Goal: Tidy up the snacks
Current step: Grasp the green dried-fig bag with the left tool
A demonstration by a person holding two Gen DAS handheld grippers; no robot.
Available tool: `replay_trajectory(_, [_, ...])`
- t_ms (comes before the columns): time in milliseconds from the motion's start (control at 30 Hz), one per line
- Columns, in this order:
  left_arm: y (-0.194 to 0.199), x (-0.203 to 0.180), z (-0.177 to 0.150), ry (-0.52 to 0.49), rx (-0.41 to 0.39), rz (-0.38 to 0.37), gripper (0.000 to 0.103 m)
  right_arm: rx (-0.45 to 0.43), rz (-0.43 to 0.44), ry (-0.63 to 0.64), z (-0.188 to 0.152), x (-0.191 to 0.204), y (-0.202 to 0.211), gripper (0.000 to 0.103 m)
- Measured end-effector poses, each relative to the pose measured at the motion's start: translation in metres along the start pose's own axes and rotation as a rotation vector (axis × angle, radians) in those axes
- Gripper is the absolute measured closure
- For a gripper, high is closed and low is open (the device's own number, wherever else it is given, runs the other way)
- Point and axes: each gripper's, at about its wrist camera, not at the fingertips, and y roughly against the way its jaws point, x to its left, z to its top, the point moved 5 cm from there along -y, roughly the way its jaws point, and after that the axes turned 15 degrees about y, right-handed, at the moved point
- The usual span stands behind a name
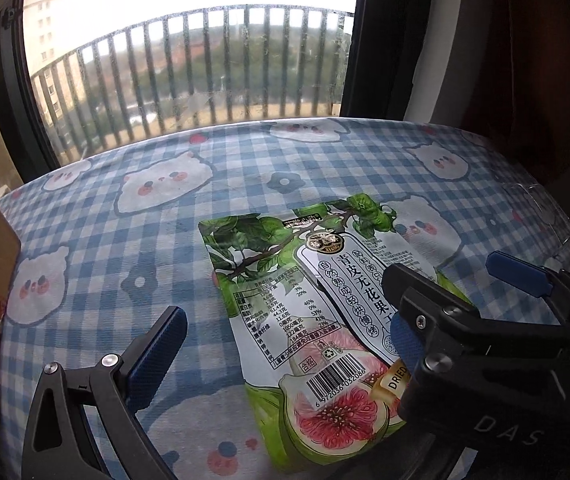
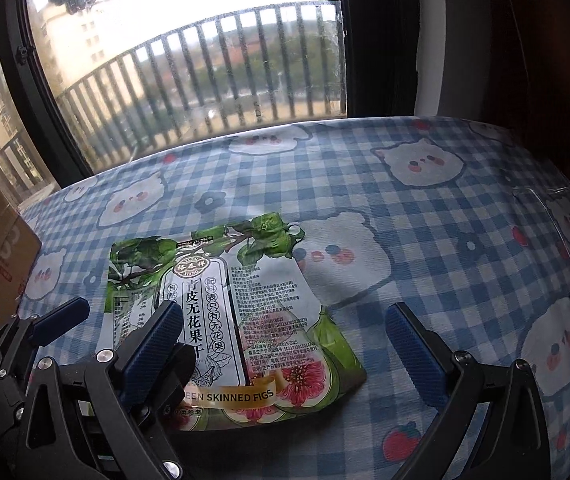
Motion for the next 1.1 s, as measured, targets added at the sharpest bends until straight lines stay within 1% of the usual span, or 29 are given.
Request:
replay_trajectory(100, [0.000, -0.002, -0.002, -0.004, 0.004, -0.007, 0.000, 0.013, 0.010, -0.018, -0.003, -0.005, -0.007, 0.001])
replay_trajectory(200, [-0.003, -0.004, -0.007, -0.002, 0.030, -0.018, 0.000, 0.032, 0.002, -0.035, -0.006, -0.011, -0.011, 0.001])
replay_trajectory(267, [-0.003, -0.006, -0.011, 0.000, 0.043, -0.040, 0.000, 0.059, 0.034, -0.051, -0.010, -0.011, -0.016, 0.001])
replay_trajectory(333, [-0.003, -0.007, -0.013, -0.008, 0.047, -0.055, 0.000, 0.063, 0.038, -0.038, -0.012, -0.009, -0.016, 0.001])
replay_trajectory(400, [-0.001, -0.009, -0.016, -0.021, 0.056, -0.073, 0.000, 0.059, 0.063, -0.041, -0.013, -0.004, -0.014, 0.001])
replay_trajectory(467, [0.002, -0.010, -0.018, -0.044, 0.050, -0.074, 0.001, 0.060, 0.088, -0.033, -0.015, 0.003, -0.012, 0.001])
replay_trajectory(533, [0.005, -0.011, -0.021, -0.063, 0.045, -0.089, 0.004, 0.055, 0.124, -0.023, -0.016, 0.012, -0.008, 0.001])
replay_trajectory(567, [0.007, -0.012, -0.023, -0.071, 0.049, -0.101, 0.009, 0.054, 0.135, -0.023, -0.017, 0.015, -0.006, 0.001])
replay_trajectory(633, [0.012, -0.012, -0.025, -0.076, 0.045, -0.101, 0.012, 0.056, 0.135, -0.022, -0.019, 0.019, -0.004, 0.001])
replay_trajectory(700, [0.016, -0.010, -0.027, -0.074, 0.042, -0.112, 0.018, 0.056, 0.144, -0.027, -0.022, 0.023, 0.000, 0.001])
replay_trajectory(733, [0.019, -0.008, -0.027, -0.075, 0.034, -0.115, 0.020, 0.053, 0.159, -0.033, -0.023, 0.025, 0.002, 0.001])
replay_trajectory(800, [0.024, -0.006, -0.029, -0.083, 0.029, -0.113, 0.024, 0.045, 0.232, -0.044, -0.024, 0.035, 0.007, 0.003])
replay_trajectory(867, [0.027, -0.003, -0.032, -0.081, 0.037, -0.118, 0.027, 0.042, 0.263, -0.036, -0.025, 0.045, 0.013, 0.003])
replay_trajectory(1000, [0.034, 0.003, -0.039, -0.083, 0.035, -0.119, 0.028, 0.044, 0.281, -0.035, -0.031, 0.055, 0.020, 0.003])
replay_trajectory(1100, [0.039, 0.004, -0.044, -0.083, 0.040, -0.132, 0.029, 0.045, 0.264, -0.031, -0.035, 0.058, 0.027, 0.003])
